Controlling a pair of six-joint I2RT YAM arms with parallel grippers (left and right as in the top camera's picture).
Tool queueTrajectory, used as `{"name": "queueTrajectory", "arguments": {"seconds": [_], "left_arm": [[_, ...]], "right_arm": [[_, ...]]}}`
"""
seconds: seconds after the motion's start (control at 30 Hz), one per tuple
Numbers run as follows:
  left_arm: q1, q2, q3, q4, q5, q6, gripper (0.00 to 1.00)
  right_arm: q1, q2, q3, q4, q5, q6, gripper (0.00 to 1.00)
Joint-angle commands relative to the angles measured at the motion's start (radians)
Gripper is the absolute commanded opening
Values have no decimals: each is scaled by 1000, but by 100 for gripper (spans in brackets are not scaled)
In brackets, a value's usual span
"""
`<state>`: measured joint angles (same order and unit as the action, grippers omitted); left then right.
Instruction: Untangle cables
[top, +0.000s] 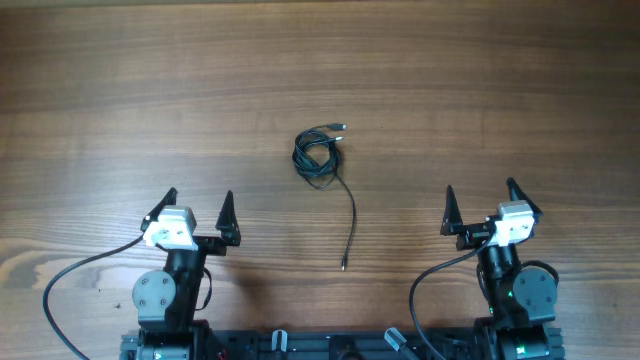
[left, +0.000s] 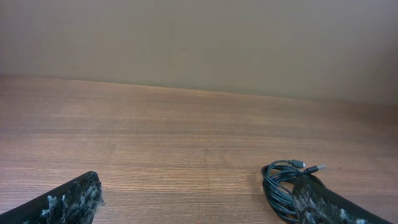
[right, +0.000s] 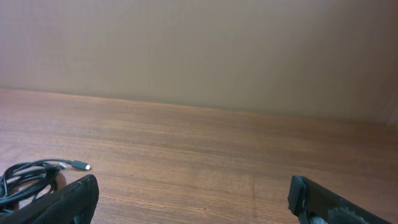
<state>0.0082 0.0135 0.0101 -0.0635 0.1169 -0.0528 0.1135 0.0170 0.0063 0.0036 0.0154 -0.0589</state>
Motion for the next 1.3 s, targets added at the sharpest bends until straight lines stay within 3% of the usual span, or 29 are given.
{"name": "queueTrajectory", "arguments": {"seconds": [0.0,0.13,0.27,0.73,1.03,1.27], "left_arm": [[-5,-10,-5,-5,-13,19,100],[-5,-10,-5,-5,-15,22,100],[-5,-10,-5,-10,-122,23,100],[-5,-8,-5,-10,-122,17,100],[-5,69,5,-13,-115,-219,100],[-5,287,186,-129,-114,-243,100]], "right_arm": [[5,-12,-1,3,-16,-17,100],[5,-12,-1,3,-16,-17,100],[5,-12,-1,3,-16,-18,100],[5,-12,-1,3,-33,-17,100],[5,18,13,-24,-50,10,100],[5,142,120,-157,-50,40,100]]}}
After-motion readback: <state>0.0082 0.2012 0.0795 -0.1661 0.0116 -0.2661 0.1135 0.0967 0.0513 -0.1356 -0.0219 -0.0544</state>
